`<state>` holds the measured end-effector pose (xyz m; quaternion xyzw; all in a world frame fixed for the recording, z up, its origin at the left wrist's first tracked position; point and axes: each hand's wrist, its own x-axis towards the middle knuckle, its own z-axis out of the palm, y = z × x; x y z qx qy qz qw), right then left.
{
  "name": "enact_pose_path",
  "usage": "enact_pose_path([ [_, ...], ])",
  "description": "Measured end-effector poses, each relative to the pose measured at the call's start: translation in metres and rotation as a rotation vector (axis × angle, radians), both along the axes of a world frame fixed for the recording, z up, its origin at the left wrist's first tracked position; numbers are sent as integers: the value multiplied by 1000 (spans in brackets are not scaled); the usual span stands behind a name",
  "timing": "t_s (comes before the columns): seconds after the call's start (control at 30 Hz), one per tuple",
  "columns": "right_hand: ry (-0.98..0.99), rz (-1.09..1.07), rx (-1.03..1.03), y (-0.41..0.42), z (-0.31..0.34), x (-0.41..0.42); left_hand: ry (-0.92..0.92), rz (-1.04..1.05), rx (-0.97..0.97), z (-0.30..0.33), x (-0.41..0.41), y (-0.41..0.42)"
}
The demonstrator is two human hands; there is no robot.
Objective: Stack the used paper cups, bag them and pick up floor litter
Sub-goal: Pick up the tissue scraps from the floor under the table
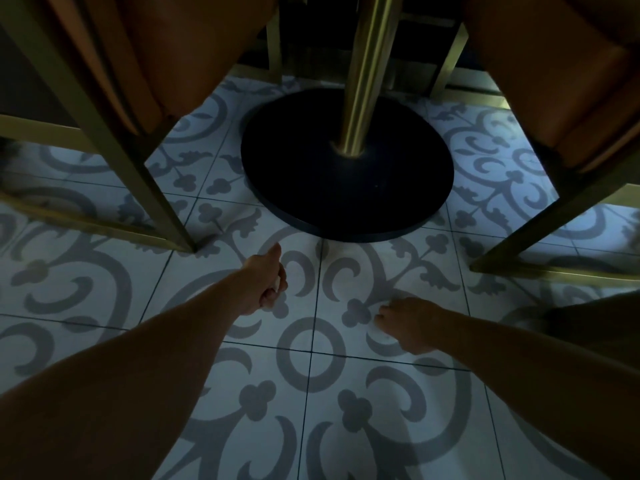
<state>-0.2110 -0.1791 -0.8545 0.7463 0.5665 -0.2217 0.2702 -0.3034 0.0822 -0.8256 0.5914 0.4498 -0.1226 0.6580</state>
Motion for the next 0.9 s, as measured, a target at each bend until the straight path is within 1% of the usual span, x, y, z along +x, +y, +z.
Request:
enact_pose_path([
  [0.13, 66, -37, -4, 9, 7, -1, 12, -34, -3, -4, -1, -2],
  [0.23, 62, 42, -43, 18, 9, -1, 23, -40, -22, -8, -2, -4],
  [0.3, 62, 58, -61, 26, 11, -3, 40, -53, 6, -10, -4, -8],
  [0.4, 124, -84, -50, 33, 16, -15, 84, -52, 30, -13, -21, -22],
  [0.5, 234, -108, -25, 32, 23, -44, 190, -30, -74, -13, -61, -44],
  [0.6, 289, -126, 44, 32, 32, -77, 259, 19, -192, -5, -109, -62],
  [0.67, 329, -159, 93, 32, 45, -96, 307, 76, -216, 9, -142, -71],
  [0.73, 352, -164, 126, 34, 66, -117, 370, 188, -267, 33, -175, -81],
  [0.8, 377, -183, 134, 36, 96, -137, 434, 308, -330, 66, -202, -91],
  [0.9, 422, -210, 124, 39, 150, -163, 467, 375, -390, 124, -224, -99],
])
